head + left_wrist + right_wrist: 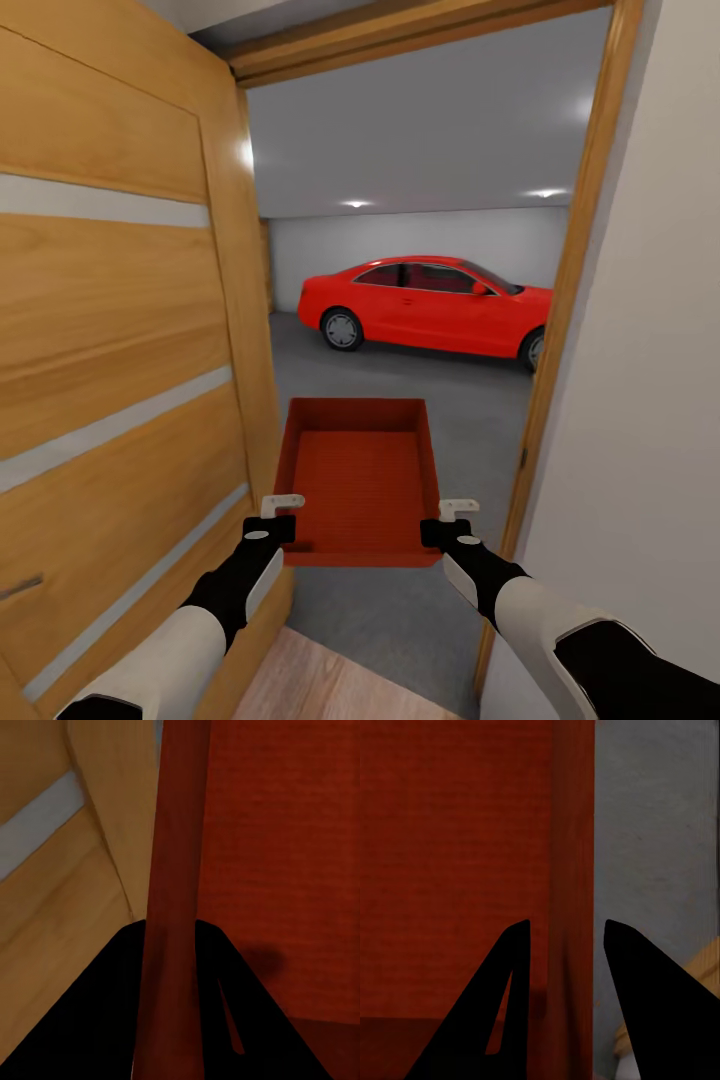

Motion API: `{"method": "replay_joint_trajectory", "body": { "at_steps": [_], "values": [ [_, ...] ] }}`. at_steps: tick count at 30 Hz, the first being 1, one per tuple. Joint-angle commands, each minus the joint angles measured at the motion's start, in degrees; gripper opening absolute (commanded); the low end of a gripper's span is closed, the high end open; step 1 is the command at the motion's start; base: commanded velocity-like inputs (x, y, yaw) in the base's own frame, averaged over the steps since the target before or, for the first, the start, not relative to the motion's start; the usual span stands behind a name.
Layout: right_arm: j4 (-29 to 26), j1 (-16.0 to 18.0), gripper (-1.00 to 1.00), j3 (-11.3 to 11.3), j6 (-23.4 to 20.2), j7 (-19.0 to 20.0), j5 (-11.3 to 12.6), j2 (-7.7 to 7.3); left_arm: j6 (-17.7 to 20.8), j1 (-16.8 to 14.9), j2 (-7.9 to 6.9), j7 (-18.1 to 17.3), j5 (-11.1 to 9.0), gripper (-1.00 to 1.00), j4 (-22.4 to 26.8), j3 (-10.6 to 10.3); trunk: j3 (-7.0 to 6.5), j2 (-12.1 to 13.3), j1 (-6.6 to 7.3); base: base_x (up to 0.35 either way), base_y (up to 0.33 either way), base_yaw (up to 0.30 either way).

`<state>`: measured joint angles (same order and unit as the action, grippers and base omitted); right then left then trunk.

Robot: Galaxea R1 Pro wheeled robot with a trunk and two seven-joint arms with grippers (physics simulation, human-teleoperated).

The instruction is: Move the two storage containers from the living room to the garage. In the garage, place one container on the floor and stack the other container on top of it (either order is fine).

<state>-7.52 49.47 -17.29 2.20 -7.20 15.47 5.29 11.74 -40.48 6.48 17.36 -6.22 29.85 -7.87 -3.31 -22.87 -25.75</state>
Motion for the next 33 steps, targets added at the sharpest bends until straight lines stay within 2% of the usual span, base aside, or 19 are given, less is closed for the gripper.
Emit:
{"method": "replay_joint_trajectory", "body": {
  "at_steps": [1, 33],
  "values": [
    [0.2, 0.0, -1.00, 0.8, 0.3, -0.4, 1.0, -0.38, -0.5, 0.0, -2.17, 0.7, 0.9, -1.00, 0.3, 4.5, 0.02, 0.0, -0.04, 0.145, 0.203, -0.223],
    [0.2, 0.0, -1.00, 0.8, 0.3, -0.4, 1.0, -0.37, -0.5, 0.0, -2.17, 0.7, 0.9, -1.00, 0.3, 4.5, 0.02, 0.0, -0.04, 0.141, 0.165, -0.243]
  ]
}}
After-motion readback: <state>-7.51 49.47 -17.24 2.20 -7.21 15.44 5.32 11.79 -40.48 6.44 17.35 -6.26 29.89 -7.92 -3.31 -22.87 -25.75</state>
